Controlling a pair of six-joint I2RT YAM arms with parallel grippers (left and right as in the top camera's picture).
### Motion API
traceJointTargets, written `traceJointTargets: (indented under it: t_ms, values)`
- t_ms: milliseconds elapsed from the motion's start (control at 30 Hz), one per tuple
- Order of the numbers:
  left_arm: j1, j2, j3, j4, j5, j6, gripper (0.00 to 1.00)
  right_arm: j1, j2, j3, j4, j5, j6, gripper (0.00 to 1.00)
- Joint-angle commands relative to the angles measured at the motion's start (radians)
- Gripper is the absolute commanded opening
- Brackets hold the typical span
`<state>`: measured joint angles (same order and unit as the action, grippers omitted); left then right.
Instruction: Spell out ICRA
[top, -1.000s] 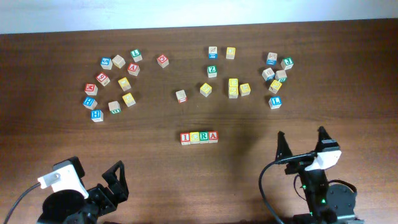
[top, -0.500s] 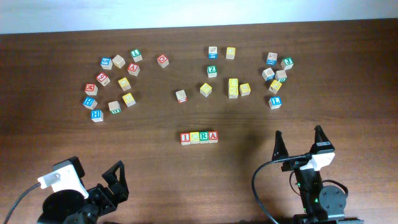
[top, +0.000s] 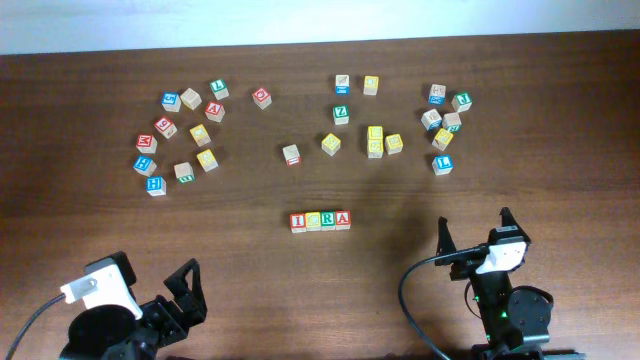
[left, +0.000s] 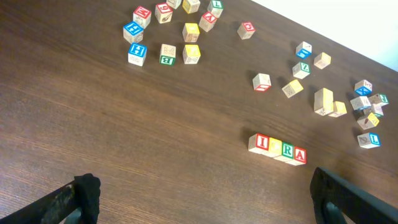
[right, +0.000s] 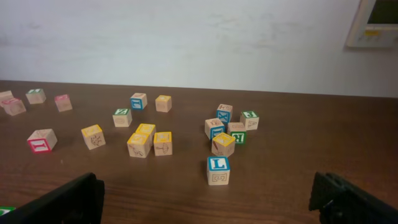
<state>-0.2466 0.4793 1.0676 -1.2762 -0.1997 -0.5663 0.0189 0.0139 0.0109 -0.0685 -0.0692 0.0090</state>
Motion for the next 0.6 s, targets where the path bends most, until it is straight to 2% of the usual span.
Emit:
traceJointTargets:
  t_ms: [0, 567]
  values:
    - [-0.002, -0.004, -0.002, -0.004, -0.018, -0.009, 0.99, -0.006, -0.011, -0.005, -0.011, 0.010, 0.026, 0.98]
    - [-0.002, -0.004, -0.002, -0.004, -0.018, -0.009, 0.99, -0.006, -0.011, -0.005, -0.007, 0.017, 0.026, 0.98]
